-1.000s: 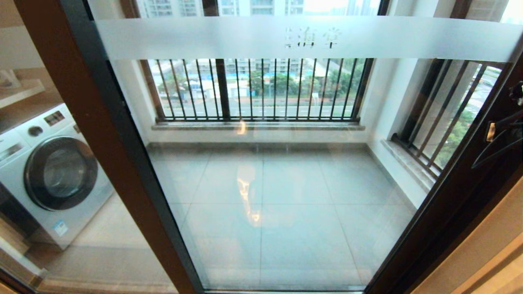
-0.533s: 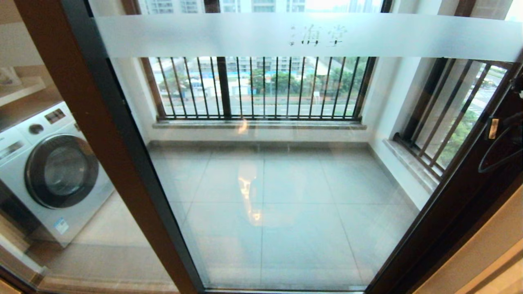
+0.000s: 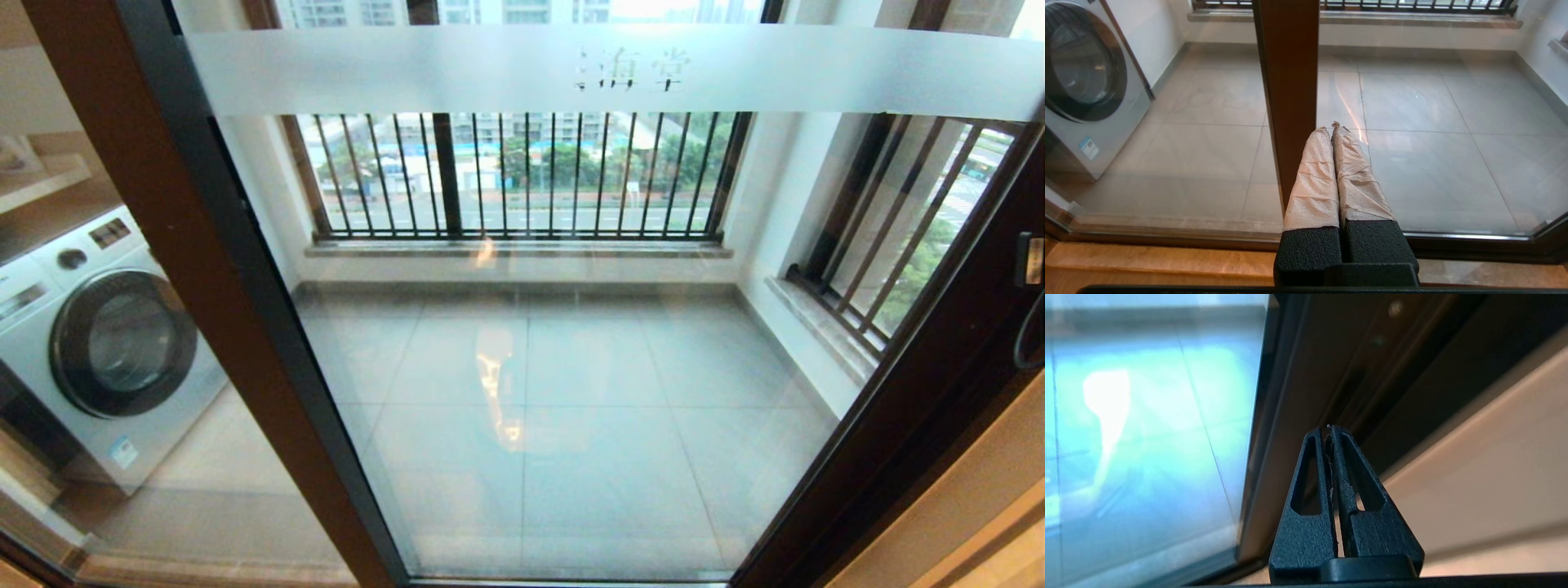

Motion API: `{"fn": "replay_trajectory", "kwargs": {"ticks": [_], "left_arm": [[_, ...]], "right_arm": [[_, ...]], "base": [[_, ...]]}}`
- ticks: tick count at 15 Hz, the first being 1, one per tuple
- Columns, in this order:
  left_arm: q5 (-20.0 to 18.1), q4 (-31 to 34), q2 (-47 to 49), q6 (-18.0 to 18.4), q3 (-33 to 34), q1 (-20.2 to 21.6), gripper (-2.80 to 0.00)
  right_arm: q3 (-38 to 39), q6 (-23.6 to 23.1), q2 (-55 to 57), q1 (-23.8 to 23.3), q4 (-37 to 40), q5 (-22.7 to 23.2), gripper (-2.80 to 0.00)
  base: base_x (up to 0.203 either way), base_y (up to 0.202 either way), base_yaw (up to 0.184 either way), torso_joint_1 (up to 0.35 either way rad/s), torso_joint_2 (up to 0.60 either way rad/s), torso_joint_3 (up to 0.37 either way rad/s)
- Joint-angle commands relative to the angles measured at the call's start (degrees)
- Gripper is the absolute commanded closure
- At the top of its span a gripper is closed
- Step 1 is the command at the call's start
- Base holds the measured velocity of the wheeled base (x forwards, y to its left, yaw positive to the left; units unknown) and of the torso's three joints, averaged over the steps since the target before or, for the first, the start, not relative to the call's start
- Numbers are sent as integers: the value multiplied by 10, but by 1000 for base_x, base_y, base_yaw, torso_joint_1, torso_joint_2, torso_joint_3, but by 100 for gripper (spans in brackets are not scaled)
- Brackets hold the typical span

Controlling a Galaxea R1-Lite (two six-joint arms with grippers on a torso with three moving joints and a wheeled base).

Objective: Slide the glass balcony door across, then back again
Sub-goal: Close the slid door

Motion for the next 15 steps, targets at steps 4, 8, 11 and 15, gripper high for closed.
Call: {"fn": "replay_trajectory", "kwargs": {"ticks": [4,8,11,15], "left_arm": [[0,0,0,0,0,0,0],[0,0,0,0,0,0,0],[0,0,0,0,0,0,0],[0,0,0,0,0,0,0]], "right_arm": [[-5,-1,-4,-7,11,-1,0],[13,1,-3,-41,10,42,0],[20,6,-9,-112,9,140,0],[60,9,1,-145,-3,178,0]], "base": [[0,0,0,0,0,0],[0,0,0,0,0,0],[0,0,0,0,0,0],[0,0,0,0,0,0]]}}
